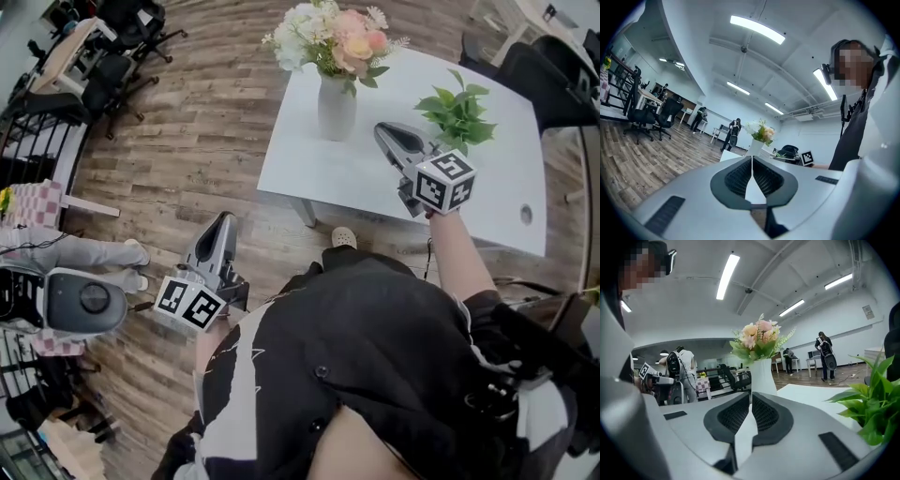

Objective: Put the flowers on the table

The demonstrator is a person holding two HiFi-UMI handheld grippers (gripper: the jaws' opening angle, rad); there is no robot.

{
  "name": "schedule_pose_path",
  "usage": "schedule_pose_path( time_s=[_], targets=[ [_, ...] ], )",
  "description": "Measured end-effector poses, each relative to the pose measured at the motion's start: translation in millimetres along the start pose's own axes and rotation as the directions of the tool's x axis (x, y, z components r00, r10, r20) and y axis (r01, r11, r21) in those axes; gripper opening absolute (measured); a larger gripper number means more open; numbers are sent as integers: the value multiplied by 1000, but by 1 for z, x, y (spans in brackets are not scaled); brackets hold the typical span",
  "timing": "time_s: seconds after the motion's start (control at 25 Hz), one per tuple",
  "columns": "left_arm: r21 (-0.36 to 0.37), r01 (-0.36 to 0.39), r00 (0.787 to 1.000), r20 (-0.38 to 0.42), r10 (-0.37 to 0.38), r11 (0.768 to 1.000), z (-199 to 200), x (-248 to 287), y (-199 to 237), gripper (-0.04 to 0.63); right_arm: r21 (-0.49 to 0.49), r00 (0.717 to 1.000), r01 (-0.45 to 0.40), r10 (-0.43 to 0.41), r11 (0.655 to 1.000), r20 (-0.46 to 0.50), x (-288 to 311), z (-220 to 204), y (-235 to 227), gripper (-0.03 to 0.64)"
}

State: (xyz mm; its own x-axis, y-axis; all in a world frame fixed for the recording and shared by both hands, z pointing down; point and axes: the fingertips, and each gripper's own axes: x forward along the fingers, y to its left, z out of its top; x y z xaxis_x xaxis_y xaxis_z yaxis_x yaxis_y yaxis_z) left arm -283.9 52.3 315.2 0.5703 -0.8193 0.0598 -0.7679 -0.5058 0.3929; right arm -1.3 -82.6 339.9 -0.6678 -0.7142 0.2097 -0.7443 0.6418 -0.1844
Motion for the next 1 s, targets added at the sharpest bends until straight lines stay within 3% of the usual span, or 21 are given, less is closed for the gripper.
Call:
schedule_pose_path(
  time_s=[0.2,0.56,1.0],
  targets=[
    [23,22,999,-38,-21,1000,-13,-5,-10,21,-24,997,23,-25,999,-76,-15,-17,24,28],
    [-4,74,990,-119,-74,997,-48,-9,-20,20,1,981,90,-88,996,-176,-39,-57,39,17],
    [-22,90,987,-131,-92,996,-55,-6,-19,18,8,964,106,-101,994,-247,-52,-81,45,15]
  ],
)
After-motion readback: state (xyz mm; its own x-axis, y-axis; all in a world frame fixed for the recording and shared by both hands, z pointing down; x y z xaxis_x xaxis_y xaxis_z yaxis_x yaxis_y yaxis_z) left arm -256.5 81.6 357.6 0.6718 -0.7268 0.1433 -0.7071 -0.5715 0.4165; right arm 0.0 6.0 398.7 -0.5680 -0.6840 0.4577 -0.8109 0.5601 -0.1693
